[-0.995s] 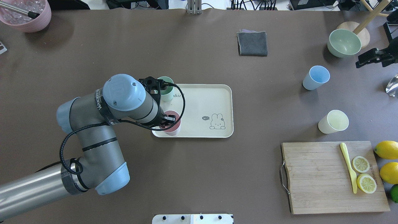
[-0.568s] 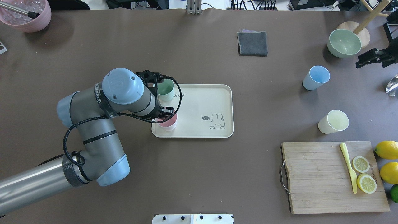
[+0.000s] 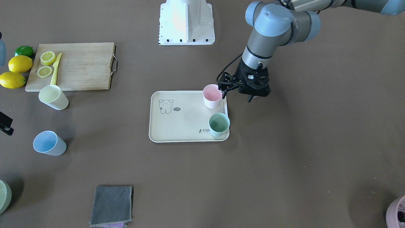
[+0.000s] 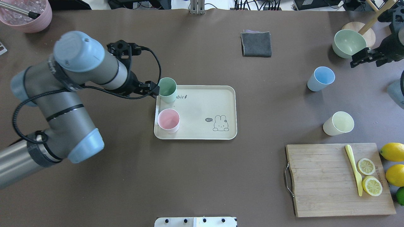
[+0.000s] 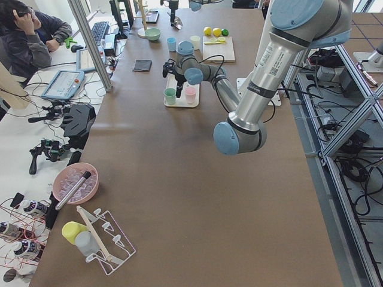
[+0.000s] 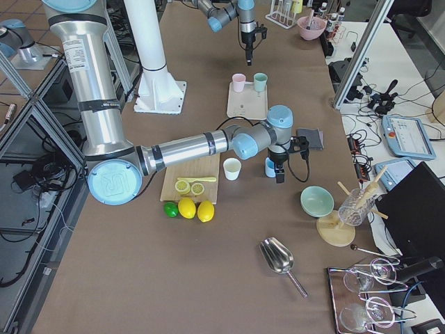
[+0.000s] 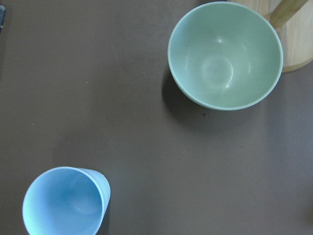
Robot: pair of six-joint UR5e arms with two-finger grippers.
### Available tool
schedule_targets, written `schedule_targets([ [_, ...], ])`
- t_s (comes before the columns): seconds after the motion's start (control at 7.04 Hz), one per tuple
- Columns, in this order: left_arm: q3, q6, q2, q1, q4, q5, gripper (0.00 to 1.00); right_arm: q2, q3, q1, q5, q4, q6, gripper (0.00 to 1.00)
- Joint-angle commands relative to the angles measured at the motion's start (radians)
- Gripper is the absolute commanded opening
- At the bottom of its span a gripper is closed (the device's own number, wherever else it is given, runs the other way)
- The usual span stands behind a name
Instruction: Place all cups on tray
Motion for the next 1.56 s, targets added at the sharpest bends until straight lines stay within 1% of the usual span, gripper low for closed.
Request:
schedule_targets([
  [0.0, -0.049, 0.171, 0.118, -0.112, -0.002, -0.071, 0.98, 0.020, -0.029, -0.063, -0.013, 0.036, 0.051, 0.99],
  [0.28, -0.049, 0.173, 0.118, -0.112, -0.002, -0.068, 0.98, 0.020, -0.145, -0.108, -0.036, 0.218, 0.122, 0.98],
  [0.43, -0.049, 0.173, 0.118, -0.112, -0.002, -0.068, 0.98, 0.017, -0.167, -0.120, -0.050, 0.257, 0.136, 0.94],
  [0.57, -0.049, 0.173, 0.120, -0.112, -0.002, -0.063, 0.98, 0.018, -0.165, -0.135, -0.058, 0.259, 0.183, 0.84],
  [0.71, -0.046, 0.173, 0.120, -0.112, -0.002, -0.062, 0.98, 0.023, -0.155, -0.175, -0.109, 0.261, 0.272, 0.67],
  [0.85, -0.044, 0.173, 0.121, -0.112, -0.004, -0.060, 0.98, 0.032, -0.155, -0.201, -0.123, 0.288, 0.335, 0.37],
  [0.99, -0.044, 0.173, 0.132, -0.111, -0.007, -0.062, 0.98, 0.035, -0.150, -0.209, -0.130, 0.293, 0.338, 0.01],
  [1.28, -0.043, 0.172, 0.134, -0.109, -0.008, -0.060, 0.98, 0.035, -0.117, -0.211, -0.131, 0.293, 0.342, 0.00],
  [1.42, -0.041, 0.172, 0.134, -0.109, -0.008, -0.062, 0.98, 0.037, -0.075, -0.217, -0.128, 0.285, 0.398, 0.00],
])
